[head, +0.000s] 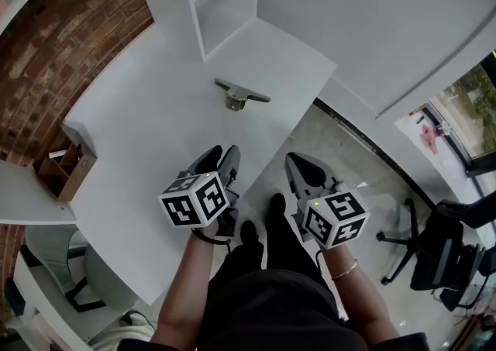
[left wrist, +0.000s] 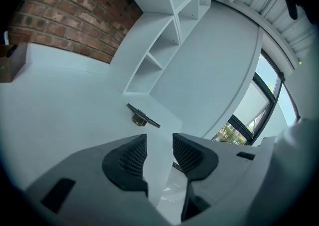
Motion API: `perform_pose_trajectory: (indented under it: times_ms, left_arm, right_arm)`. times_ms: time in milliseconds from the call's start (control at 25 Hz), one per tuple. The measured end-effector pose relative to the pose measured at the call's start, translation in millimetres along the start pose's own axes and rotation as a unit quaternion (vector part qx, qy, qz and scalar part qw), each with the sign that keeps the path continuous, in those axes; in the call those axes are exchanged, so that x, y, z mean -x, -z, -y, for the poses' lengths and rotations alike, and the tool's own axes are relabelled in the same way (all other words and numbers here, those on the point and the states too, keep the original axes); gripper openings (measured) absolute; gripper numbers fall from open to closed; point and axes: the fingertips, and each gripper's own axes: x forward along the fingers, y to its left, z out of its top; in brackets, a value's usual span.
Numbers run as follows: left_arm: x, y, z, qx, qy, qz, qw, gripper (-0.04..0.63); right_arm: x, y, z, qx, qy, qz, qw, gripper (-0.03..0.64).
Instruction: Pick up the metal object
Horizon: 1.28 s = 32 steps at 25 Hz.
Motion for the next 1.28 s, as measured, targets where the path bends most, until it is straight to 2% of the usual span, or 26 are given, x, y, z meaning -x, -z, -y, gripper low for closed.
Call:
perform_pose_trajectory:
  times_ms: [280, 480, 720, 1280]
  left_arm:
    - [-24.7, -10.9, -21.1, 0.035, -0.013, -0.002, 0.9993, 0.146]
    - [-50.8, -20.8, -22.2, 0.067, -0.011, 0.000, 0.9977, 0.146]
    - [-88.8, -33.2, -30.0, 0.094, -0.028, 0.000, 0.9952, 0.146]
    - [-156.1, -45.9, -53.5, 0.171, -0.061, -0.007, 0.9833, 0.146]
  right_arm:
    - [-36.6, -6.3, 9.2, -0.005, -0.021, -0.007, 1.000, 0.005]
    - [-55.5, -13.7, 31.6, -0.012, -0.026, -0.014, 0.999, 0.005]
    - [-86.5, -20.7, 57.7, -0.022, -0.042, -0.028, 0.998, 0.005]
    - [-149.9, -29.1, 96.8, -0.031, -0.079, -0.066, 0.994, 0.005]
